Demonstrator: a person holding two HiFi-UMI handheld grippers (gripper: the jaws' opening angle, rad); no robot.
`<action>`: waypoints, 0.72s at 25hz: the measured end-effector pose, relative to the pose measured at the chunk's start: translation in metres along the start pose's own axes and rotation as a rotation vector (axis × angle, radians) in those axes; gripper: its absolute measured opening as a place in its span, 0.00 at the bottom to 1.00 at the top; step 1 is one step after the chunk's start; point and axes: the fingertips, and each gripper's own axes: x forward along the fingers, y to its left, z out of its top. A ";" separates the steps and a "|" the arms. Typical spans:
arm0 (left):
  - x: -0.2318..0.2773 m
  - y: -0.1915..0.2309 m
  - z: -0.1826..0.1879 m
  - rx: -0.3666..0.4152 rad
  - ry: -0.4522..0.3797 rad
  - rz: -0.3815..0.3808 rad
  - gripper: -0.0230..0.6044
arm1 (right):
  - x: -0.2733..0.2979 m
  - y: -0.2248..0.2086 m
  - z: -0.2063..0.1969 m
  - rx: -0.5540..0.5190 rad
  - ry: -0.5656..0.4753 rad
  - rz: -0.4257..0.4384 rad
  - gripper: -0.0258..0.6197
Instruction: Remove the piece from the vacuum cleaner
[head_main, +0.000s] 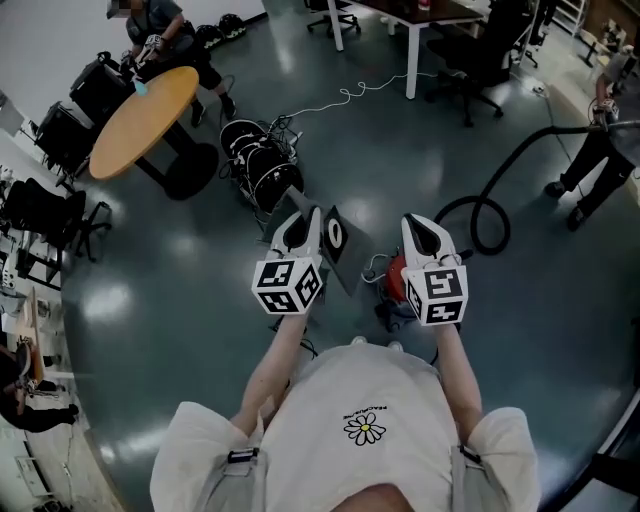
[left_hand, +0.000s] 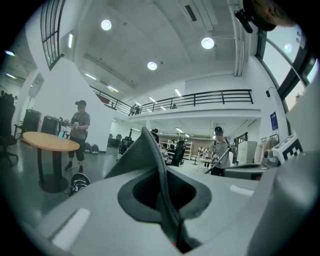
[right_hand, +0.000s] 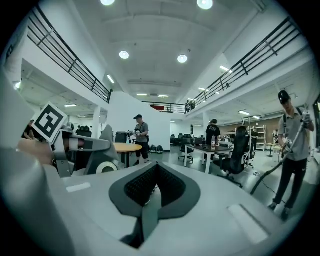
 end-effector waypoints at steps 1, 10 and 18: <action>0.001 0.001 0.001 0.002 -0.003 0.000 0.06 | 0.000 0.000 0.001 -0.002 -0.005 0.000 0.08; 0.011 0.003 0.003 -0.016 -0.022 0.013 0.06 | 0.000 -0.016 0.002 -0.003 -0.011 -0.016 0.08; 0.023 -0.002 -0.005 -0.003 -0.013 -0.002 0.06 | 0.014 -0.018 -0.005 -0.019 -0.017 -0.011 0.08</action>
